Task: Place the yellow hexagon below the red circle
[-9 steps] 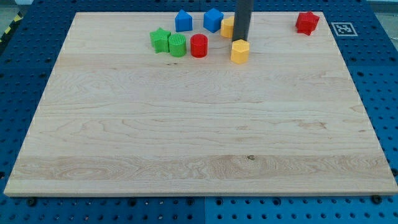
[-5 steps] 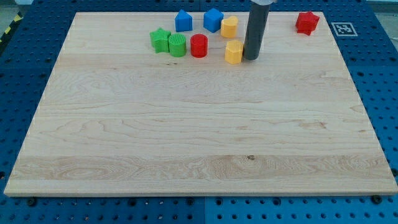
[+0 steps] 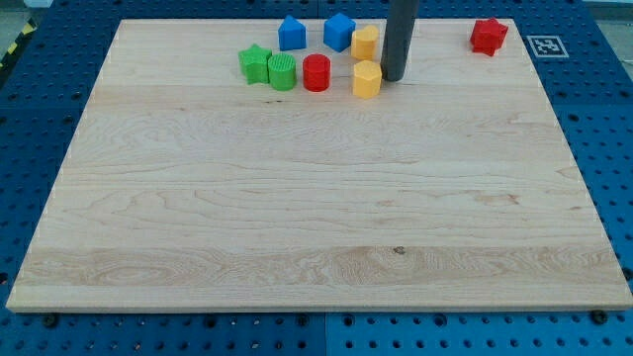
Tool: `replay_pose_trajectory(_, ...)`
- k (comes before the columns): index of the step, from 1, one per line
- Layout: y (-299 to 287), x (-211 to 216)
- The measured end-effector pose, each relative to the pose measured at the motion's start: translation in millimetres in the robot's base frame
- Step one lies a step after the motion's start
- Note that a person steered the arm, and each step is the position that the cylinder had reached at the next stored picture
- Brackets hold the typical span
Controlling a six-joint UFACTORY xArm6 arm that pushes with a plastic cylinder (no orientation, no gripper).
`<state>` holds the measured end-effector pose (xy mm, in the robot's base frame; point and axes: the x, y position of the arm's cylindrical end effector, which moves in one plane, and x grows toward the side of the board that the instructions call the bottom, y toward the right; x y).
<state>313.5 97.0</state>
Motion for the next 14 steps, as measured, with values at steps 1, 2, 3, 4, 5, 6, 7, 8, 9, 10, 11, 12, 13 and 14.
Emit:
replay_pose_trajectory(1,15.0,-2.3)
replay_pose_trajectory(2,10.3,-4.2)
replay_pose_trajectory(3,-1.9,-4.3)
replay_pose_trajectory(4,-1.9,-4.3)
replay_pose_trajectory(5,-6.6,1.1)
replay_pose_trajectory(6,-8.2,2.0)
replay_pose_trajectory(7,-9.5,13.2)
replay_pose_trajectory(8,-32.7,23.5)
replay_pose_trajectory(9,-51.5,30.4)
replay_pose_trajectory(10,-55.6,39.3)
replay_pose_trajectory(11,-56.4,45.4)
replay_pose_trajectory(12,-58.7,51.7)
replay_pose_trajectory(13,-58.7,67.2)
replay_pose_trajectory(14,-58.3,82.9)
